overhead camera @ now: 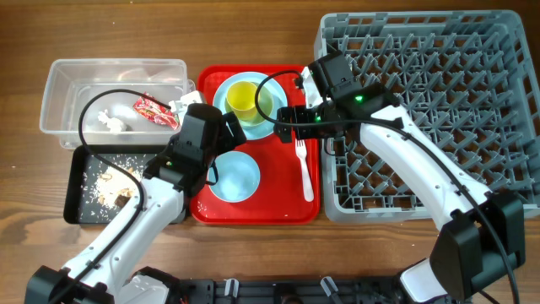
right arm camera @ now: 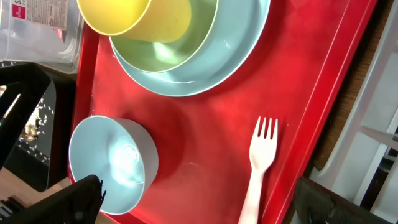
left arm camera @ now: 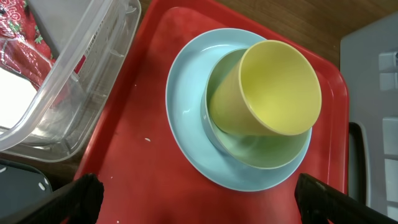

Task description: Sort waste into correct bins and load items into the dishwasher rack

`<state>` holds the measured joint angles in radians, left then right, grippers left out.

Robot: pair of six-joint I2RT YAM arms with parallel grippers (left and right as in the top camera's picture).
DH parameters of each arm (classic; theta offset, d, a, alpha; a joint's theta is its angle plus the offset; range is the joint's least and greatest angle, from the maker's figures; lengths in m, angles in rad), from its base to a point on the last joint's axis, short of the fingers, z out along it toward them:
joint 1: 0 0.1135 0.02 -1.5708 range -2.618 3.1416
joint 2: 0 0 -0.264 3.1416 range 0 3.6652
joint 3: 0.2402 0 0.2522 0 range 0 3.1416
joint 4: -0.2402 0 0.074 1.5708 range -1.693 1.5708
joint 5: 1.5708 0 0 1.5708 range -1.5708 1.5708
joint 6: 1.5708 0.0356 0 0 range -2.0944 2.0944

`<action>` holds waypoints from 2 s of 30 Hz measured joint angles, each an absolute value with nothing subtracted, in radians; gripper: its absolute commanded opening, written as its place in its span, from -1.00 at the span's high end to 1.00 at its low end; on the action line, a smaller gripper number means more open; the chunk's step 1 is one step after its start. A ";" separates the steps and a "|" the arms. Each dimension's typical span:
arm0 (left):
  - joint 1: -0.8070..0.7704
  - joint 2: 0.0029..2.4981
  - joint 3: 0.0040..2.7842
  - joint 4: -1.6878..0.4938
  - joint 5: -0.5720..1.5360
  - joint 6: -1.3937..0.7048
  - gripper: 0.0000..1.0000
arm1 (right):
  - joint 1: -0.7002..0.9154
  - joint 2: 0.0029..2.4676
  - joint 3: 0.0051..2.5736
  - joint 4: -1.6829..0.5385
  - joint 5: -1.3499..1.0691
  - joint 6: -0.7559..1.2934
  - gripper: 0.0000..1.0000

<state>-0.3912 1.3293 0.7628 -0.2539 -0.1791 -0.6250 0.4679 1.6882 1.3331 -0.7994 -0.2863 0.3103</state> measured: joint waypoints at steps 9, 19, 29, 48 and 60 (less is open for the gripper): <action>-0.265 1.329 0.763 -0.254 -0.170 -0.623 -1.00 | 0.468 1.688 1.333 -0.799 -0.286 0.310 -1.00; 0.224 1.329 0.763 -0.253 -0.180 -0.622 -1.00 | 0.468 1.688 1.333 -0.799 -0.286 0.310 -0.99; 0.469 1.329 0.763 -0.253 -0.186 -0.622 -1.00 | 0.468 1.688 1.333 -0.799 -0.283 0.311 -0.99; 0.484 1.329 0.763 -0.254 -0.186 -0.622 -1.00 | 0.468 1.688 1.333 -0.799 -0.283 0.311 -0.99; 0.484 1.329 0.763 -0.254 -0.186 -0.622 -1.00 | 0.468 1.688 1.333 -0.799 -0.283 0.311 -0.99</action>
